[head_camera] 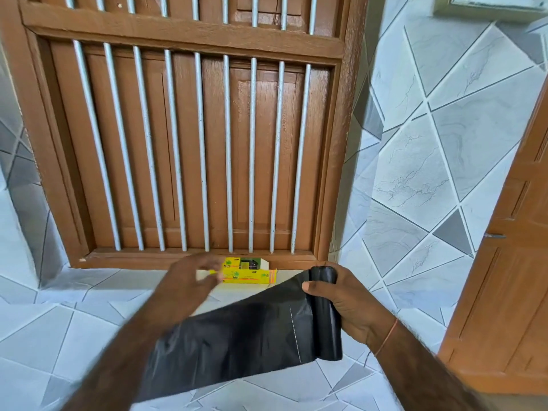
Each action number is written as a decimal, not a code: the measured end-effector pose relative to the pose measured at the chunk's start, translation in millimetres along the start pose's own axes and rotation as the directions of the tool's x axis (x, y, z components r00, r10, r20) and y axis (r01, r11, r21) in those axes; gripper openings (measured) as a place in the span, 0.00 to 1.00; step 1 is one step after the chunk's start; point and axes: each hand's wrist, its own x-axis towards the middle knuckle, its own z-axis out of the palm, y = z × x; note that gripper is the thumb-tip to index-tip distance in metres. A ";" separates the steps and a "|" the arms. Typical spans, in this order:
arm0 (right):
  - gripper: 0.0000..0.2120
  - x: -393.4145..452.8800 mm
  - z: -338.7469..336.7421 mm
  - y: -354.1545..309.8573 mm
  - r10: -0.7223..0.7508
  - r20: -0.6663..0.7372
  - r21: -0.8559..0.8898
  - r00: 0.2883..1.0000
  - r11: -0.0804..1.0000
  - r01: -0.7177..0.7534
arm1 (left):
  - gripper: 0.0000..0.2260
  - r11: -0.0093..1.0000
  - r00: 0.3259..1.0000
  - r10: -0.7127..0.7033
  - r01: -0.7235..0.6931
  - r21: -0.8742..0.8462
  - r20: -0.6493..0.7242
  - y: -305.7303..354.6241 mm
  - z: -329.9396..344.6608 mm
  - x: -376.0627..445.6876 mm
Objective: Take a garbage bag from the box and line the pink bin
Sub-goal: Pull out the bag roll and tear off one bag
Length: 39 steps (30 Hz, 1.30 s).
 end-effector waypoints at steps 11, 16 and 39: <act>0.09 -5.0 -1.9 -10.1 -0.062 0.005 -0.140 0.998 0.988 0.062 | 0.08 0.834 0.911 0.029 0.205 -0.513 0.412 28.9 82.8 -9.9; 0.14 -5.6 -4.1 4.8 -0.129 -0.128 -0.266 0.983 0.960 0.091 | 0.12 0.954 0.962 0.014 0.069 -0.292 0.273 49.9 80.4 -5.2; 0.09 -1.0 14.2 -1.7 -0.142 -0.256 0.039 0.956 0.987 0.157 | 0.06 0.988 0.988 0.152 -0.152 0.030 0.015 71.5 68.2 -2.0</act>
